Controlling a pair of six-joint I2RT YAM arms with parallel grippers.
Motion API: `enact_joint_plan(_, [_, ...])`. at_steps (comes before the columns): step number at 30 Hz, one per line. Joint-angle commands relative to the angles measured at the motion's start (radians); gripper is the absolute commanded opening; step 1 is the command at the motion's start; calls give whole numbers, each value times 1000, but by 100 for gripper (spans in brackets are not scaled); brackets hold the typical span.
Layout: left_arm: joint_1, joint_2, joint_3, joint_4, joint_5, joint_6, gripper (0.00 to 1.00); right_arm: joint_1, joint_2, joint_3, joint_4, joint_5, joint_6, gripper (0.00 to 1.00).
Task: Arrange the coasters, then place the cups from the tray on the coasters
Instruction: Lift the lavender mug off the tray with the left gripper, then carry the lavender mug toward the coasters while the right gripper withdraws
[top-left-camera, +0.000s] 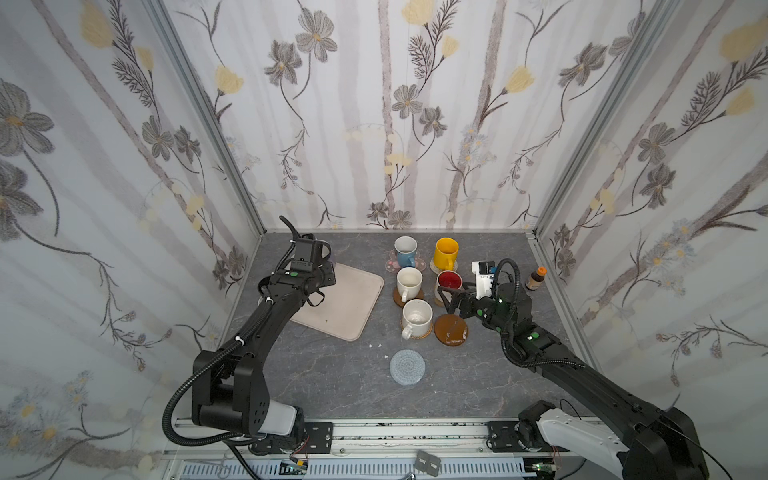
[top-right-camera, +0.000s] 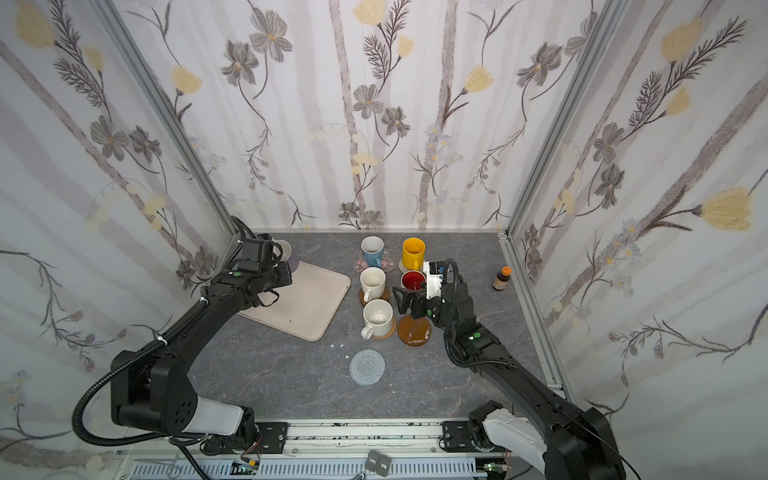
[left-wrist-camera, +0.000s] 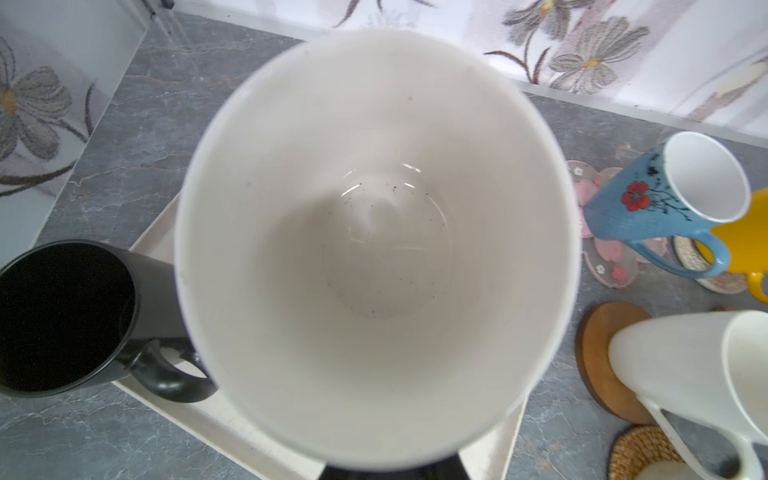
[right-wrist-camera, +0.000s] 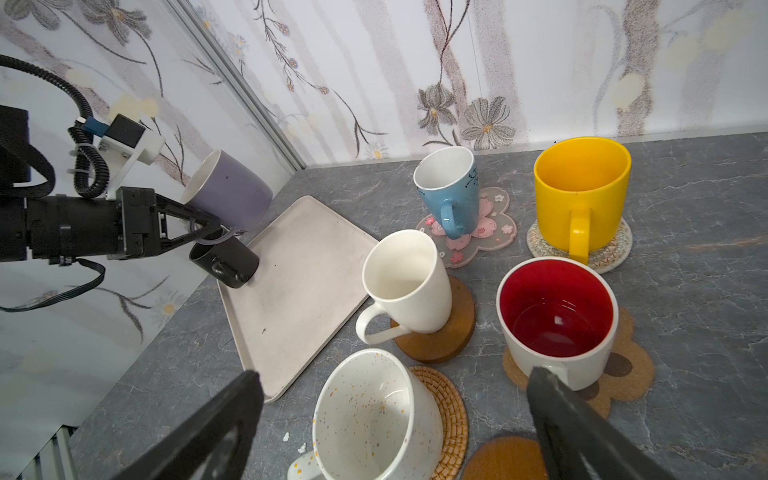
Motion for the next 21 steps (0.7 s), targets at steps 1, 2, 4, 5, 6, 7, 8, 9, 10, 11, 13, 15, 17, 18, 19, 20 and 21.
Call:
enact_joint_plan(1, [-43,-35,18,35,-3,22,0,-9,-15,15,-19,-13,14,100])
enact_joint_plan(2, [-59,-41,26,32,-7,25,0,-15,-22,15,-30,-11,14,100])
enact_joint_plan(4, [-95,-56,50,23,-11,27,0,-28,-44,17,-56,-4,12,100])
enact_joint_plan(5, [-111,-59,60,20,-13,28,0,-35,-55,16,-67,3,14,100])
enact_joint_plan(6, [-130,-63,71,16,-14,30,0,-43,-67,14,-81,9,16,100])
enact_joint_plan(7, [-152,-63,83,15,-13,33,0,-53,-79,15,-94,15,21,100])
enact_joint_plan(8, [-166,-63,95,14,-10,34,0,-63,-87,14,-107,21,28,100])
enact_joint_plan(9, [-188,-61,108,14,-9,35,0,-76,-94,17,-123,27,39,100])
enact_joint_plan(10, [-209,-59,120,14,-11,32,0,-89,-101,18,-139,28,48,100])
enact_joint_plan(11, [-230,-55,132,14,-14,33,0,-104,-108,17,-155,26,57,100])
enact_joint_plan(13, [-279,-44,155,14,-25,35,0,-136,-126,12,-175,19,72,100])
enact_joint_plan(15, [-324,-31,193,13,-33,37,0,-167,-143,6,-188,6,85,100])
enact_joint_plan(17, [-364,-22,215,13,-41,38,0,-197,-163,-2,-197,-6,97,100])
enact_joint_plan(18, [-385,-17,225,13,-39,40,0,-211,-172,-4,-203,-12,101,100])
enact_joint_plan(19, [-400,-11,233,13,-30,45,0,-227,-180,-5,-210,-16,103,100])
enact_joint_plan(20, [-414,-5,241,13,-22,47,0,-236,-183,-7,-218,-20,104,100])
enact_joint_plan(21, [-428,1,249,13,-22,47,0,-244,-189,-3,-230,-19,102,100])
